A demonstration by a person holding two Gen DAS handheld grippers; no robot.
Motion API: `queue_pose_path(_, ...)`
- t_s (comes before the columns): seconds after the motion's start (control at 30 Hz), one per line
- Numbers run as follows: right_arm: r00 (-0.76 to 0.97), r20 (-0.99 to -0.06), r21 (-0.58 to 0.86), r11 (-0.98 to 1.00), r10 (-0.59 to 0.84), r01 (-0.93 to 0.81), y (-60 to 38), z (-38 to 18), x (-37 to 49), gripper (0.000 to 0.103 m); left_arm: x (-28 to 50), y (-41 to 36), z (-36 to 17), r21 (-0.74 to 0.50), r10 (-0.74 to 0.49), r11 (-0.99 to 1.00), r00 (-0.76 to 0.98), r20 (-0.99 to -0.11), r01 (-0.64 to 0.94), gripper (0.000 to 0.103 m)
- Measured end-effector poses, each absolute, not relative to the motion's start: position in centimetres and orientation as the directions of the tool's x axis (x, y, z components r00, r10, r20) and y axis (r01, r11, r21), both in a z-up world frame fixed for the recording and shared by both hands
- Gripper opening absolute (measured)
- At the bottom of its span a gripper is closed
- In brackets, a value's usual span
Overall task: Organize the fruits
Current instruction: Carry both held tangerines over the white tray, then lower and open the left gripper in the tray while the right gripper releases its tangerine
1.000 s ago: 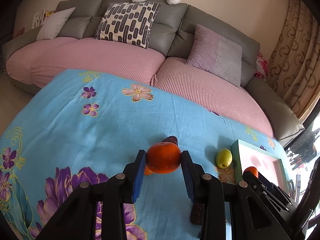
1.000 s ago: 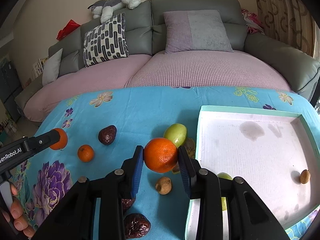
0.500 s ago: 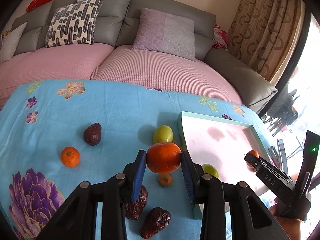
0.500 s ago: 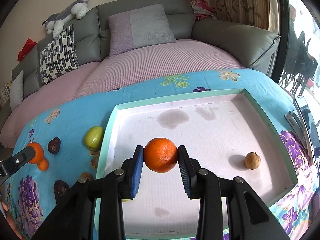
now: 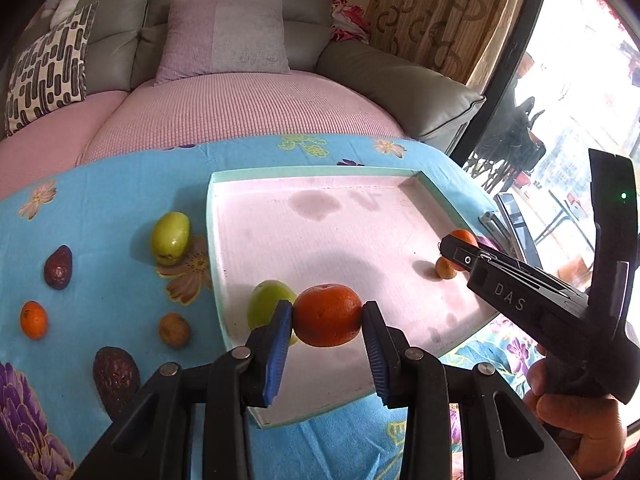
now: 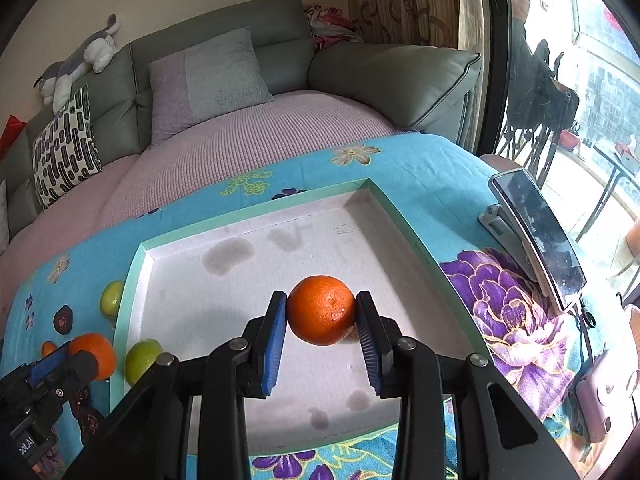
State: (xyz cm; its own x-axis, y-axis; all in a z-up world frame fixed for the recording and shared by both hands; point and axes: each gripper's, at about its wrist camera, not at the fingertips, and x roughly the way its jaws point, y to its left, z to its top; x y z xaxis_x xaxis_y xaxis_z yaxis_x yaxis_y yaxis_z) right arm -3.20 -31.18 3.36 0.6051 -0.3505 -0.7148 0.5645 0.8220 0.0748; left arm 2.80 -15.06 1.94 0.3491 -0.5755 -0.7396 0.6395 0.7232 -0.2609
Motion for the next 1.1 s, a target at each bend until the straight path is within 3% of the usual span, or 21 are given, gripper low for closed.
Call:
queue_pose_path(0.43, 0.576, -0.776, 0.107, 0.845, -0.259, 0.524, -31.4, 0.6, -2.0, 0.036, 2.1, -16.6, -0.6, -0.242, -0.537, 0.711, 0.288, -0.793, 0.660, 0.038)
queue_pose_path(1.1, 0.532, -0.811, 0.100, 0.836, -0.245, 0.539, -32.0, -0.8, -1.8, 0.037, 2.4, -16.6, -0.9, -0.238, -0.525, 0.711, 0.274, -0.806, 0.662, 0.039)
